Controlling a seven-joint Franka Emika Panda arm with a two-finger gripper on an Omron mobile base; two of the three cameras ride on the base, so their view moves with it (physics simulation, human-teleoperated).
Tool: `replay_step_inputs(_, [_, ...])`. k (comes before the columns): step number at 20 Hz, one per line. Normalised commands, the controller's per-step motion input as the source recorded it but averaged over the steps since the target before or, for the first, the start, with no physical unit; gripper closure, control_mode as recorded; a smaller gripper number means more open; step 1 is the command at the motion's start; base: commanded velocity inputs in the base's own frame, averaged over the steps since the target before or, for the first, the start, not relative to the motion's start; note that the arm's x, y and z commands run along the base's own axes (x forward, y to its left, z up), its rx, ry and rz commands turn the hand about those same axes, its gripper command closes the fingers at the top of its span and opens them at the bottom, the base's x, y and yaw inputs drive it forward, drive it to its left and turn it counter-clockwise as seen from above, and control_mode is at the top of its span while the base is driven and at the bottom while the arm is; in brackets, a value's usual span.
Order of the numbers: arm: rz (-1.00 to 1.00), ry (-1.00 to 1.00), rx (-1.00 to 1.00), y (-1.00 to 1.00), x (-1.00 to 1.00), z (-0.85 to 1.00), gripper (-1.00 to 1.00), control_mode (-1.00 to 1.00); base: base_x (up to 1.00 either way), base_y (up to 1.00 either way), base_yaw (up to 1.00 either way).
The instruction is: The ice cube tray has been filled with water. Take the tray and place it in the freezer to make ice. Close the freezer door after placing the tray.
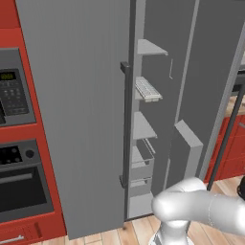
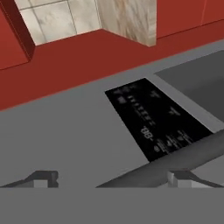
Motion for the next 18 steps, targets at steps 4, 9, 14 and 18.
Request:
replay_step_inputs(4, [0.01, 0.0, 0.0, -0.36, 0.49, -0.2, -1.0, -1.0, 0.0, 0.0, 0.0])
replay_step_inputs(9, [0.01, 0.0, 0.0, -0.29, 0.4, -0.3, -1.0, -1.0, 0.0, 0.0, 0.0])
replay_step_inputs(14, [0.1, -0.01, 0.0, -0.01, 0.44, -0.56, -1.0, -1.0, 0.0, 0.0, 0.0])
replay_step_inputs(18, [0.13, -0.04, 0.0, 0.05, 0.24, -0.7, -1.0, -1.0, 0.0, 0.0, 0.0])
